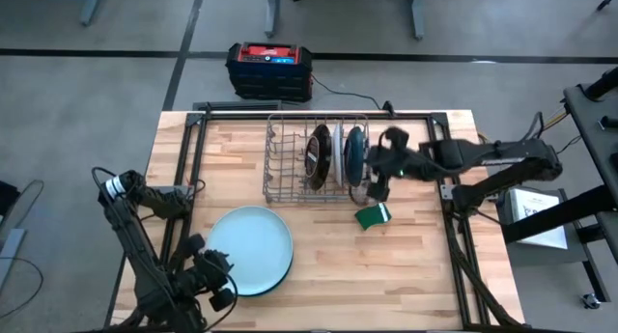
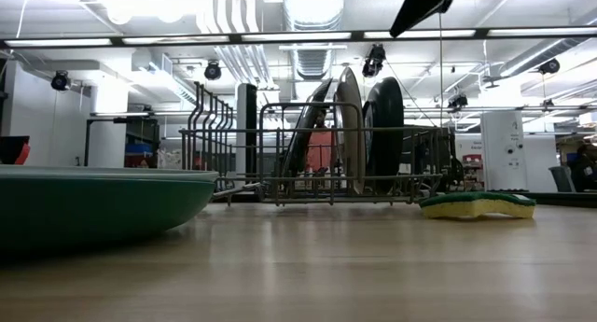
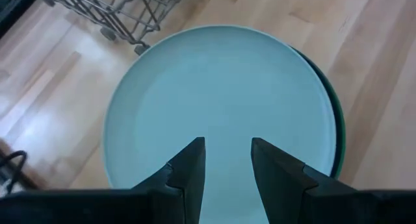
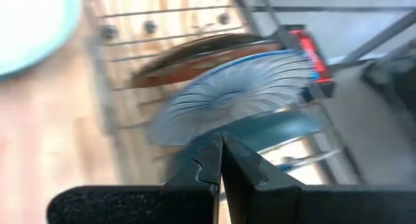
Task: Sort dishes
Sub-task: Put the white plate into the dish rack
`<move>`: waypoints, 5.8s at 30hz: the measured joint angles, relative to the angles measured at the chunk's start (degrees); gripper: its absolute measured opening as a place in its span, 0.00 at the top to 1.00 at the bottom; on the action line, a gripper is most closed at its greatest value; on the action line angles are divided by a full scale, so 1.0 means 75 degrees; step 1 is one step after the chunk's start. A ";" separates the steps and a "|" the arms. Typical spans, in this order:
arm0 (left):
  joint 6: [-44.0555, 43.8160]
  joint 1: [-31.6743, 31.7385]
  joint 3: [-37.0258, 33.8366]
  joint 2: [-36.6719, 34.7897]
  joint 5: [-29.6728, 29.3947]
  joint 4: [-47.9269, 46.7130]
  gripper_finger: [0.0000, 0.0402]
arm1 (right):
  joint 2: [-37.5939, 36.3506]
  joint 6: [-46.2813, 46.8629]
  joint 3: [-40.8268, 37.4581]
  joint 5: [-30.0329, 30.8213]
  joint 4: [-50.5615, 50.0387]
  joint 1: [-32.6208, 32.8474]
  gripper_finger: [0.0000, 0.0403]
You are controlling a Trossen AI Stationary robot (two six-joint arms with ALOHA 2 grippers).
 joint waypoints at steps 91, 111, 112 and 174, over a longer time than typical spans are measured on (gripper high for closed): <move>0.1267 0.0117 -0.3640 0.1343 -0.1433 0.5636 0.71 | 0.6054 0.6007 0.0649 -0.0868 0.6146 0.1676 0.51; 0.1303 0.0188 -0.3748 0.1367 -0.1615 0.5853 0.71 | 0.6521 0.5710 0.0682 -0.1310 0.6982 0.1518 0.86; 0.1319 0.0187 -0.3718 0.1367 -0.1617 0.5814 0.71 | 0.6495 0.5729 0.0692 -0.1306 0.7016 0.1518 0.91; 0.4694 -0.0915 0.1421 0.1234 -0.4178 -0.0471 0.71 | 0.0111 -0.4398 0.0647 0.0408 0.4527 -0.2119 1.00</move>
